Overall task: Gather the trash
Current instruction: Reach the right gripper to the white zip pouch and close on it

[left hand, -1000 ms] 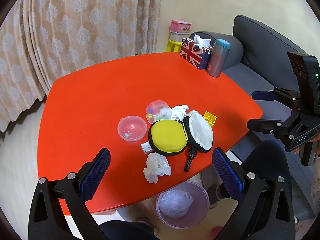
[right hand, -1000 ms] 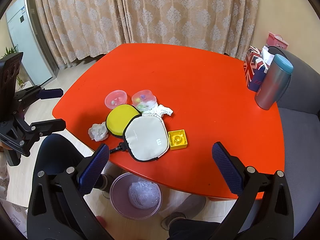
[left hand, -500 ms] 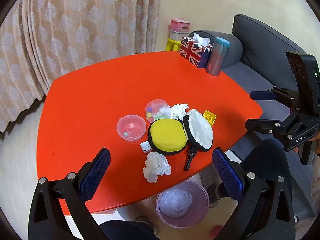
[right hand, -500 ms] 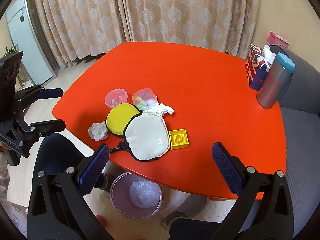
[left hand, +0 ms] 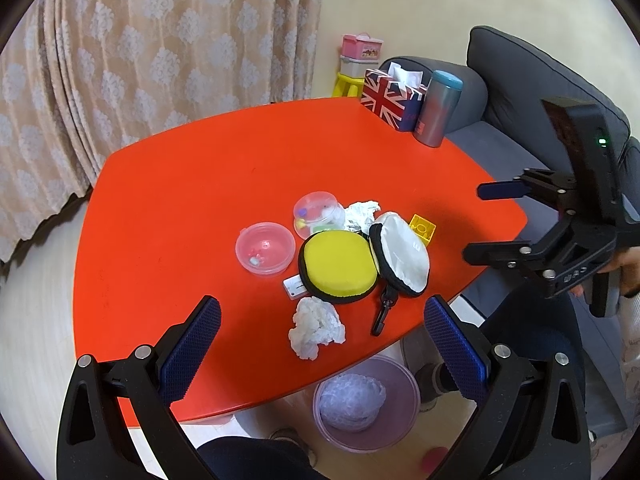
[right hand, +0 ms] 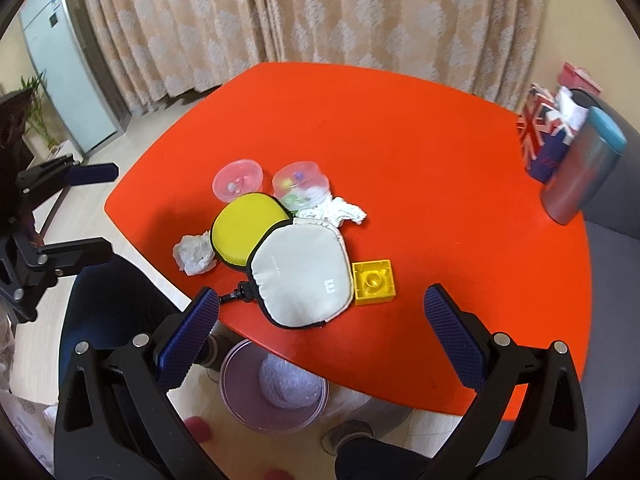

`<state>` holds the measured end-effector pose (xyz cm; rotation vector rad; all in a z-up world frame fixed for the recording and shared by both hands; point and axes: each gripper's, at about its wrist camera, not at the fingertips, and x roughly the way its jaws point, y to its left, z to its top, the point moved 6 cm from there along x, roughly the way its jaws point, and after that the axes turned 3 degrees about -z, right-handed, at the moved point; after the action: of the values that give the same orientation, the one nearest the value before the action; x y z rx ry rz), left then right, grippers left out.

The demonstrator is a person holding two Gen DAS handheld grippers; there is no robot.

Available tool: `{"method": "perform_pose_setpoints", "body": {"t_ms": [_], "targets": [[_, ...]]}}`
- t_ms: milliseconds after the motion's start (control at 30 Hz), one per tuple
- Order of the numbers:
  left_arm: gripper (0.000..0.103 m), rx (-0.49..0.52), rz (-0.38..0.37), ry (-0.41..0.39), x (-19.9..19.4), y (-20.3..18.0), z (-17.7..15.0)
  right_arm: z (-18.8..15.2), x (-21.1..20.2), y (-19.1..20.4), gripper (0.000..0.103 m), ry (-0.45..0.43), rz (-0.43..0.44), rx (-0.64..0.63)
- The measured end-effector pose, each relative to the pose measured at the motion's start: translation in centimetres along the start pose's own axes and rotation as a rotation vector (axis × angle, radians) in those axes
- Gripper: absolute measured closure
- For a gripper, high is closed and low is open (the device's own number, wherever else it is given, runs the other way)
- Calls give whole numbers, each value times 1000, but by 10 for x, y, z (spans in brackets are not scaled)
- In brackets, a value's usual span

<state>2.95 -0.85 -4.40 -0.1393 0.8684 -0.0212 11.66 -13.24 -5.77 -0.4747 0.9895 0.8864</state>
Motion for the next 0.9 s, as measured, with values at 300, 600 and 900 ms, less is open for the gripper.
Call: {"method": "perform_pose_setpoints", "body": {"t_ms": [300,600,900], "targets": [[6,-21,7,12,0,8,-3,8,36,9,3,74,53,-73],[6,-30,8,20,1,11,-6,9,75,18,3,170,97,-104],[6,-49,13,34,3,16,-8,9,95,24,3,213,95,-150]]}}
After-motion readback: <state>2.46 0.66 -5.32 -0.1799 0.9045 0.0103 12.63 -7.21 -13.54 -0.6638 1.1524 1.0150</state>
